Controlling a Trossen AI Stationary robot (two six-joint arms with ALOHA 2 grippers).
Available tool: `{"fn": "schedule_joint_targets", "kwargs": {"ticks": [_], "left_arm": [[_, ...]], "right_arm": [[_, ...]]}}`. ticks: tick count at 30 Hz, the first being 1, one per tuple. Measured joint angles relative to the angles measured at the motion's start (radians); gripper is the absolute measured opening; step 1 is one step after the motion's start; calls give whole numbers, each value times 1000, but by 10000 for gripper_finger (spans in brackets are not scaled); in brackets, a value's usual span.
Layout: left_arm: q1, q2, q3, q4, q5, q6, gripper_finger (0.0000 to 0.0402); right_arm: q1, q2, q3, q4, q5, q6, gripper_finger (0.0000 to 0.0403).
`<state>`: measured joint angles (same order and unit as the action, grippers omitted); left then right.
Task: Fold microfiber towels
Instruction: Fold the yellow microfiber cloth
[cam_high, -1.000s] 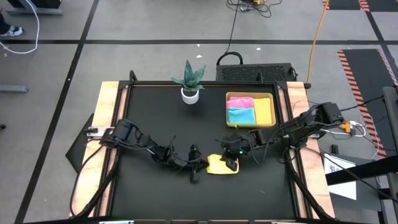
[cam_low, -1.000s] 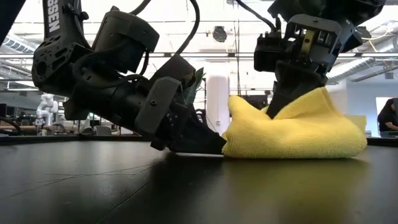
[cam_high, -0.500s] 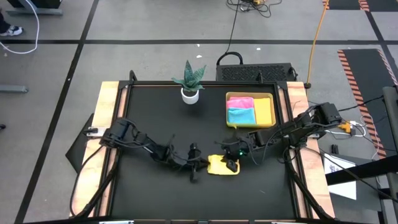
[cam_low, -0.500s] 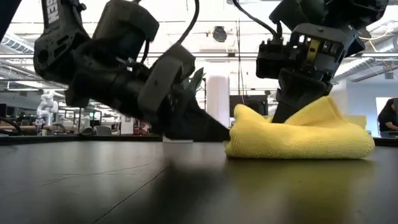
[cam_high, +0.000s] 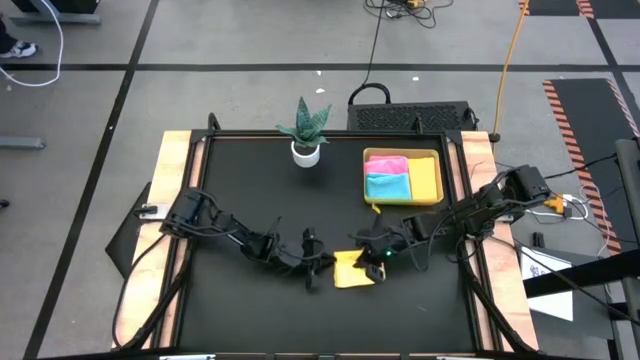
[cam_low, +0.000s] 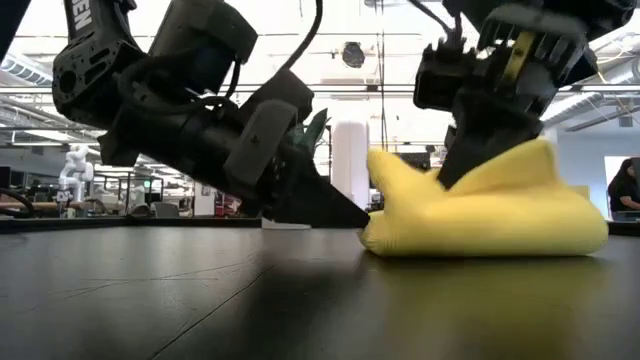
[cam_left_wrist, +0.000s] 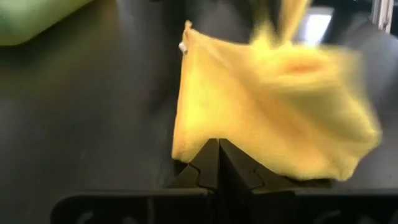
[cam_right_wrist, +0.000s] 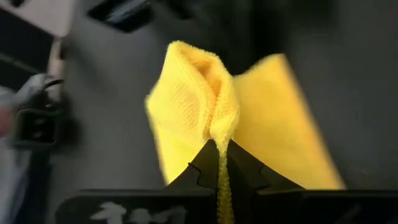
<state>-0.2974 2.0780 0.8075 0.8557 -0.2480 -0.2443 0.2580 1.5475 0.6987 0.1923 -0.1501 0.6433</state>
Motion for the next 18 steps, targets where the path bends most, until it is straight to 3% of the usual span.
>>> {"fn": "schedule_joint_targets", "kwargs": {"ticks": [9,18], "left_arm": [[-1,-2,1,5,0,5,4],[-33,-152,1,-170,-50,13,16]], "right_arm": [[-30,6,0,-16,49,-2,4],[-29,6,0,-25,49,-3,4]]}}
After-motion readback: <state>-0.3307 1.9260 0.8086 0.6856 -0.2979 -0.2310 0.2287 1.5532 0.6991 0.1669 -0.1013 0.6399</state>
